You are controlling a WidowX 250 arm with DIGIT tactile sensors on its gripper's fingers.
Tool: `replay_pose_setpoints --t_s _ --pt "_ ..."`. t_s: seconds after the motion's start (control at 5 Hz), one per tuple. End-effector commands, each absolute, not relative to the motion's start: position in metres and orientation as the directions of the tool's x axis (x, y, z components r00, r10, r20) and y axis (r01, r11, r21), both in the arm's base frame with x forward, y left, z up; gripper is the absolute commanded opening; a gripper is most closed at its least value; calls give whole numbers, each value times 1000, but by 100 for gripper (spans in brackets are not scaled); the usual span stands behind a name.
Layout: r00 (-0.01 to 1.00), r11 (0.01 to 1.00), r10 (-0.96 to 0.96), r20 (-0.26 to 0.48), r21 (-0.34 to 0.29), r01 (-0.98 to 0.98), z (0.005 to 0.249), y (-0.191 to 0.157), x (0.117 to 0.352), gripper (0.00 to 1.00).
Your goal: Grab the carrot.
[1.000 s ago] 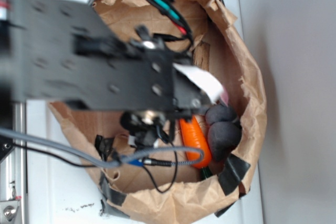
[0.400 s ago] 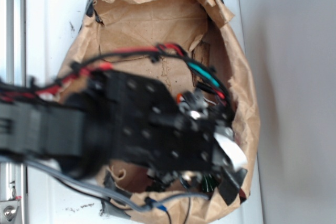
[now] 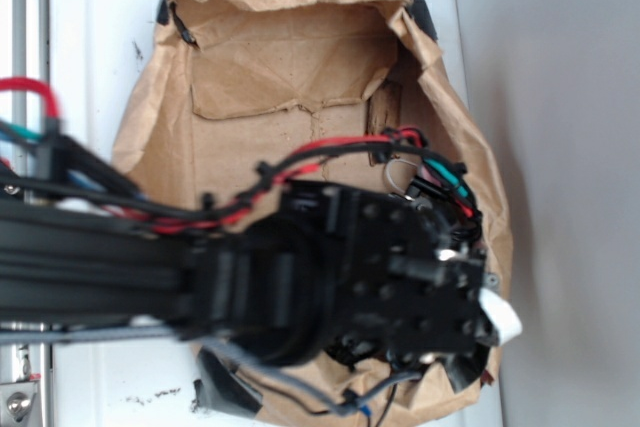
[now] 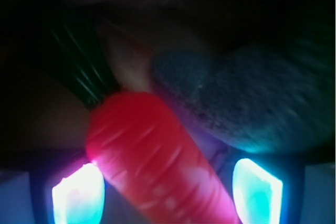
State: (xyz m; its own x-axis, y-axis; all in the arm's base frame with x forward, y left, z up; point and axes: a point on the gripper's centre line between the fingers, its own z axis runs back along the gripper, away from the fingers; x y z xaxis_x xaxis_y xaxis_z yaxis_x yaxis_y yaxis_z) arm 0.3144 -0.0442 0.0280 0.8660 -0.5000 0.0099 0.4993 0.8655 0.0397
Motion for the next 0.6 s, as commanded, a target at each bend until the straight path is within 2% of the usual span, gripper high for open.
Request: replay_pose_setpoints --t_s 0.0,0.2,0.4 --pt "877 875 -481 12 73 479 10 -53 318 0" --pt "879 885 -465 100 51 463 48 -54 298 0" --pt "879 899 -427 211 -10 439 97 -40 274 0"
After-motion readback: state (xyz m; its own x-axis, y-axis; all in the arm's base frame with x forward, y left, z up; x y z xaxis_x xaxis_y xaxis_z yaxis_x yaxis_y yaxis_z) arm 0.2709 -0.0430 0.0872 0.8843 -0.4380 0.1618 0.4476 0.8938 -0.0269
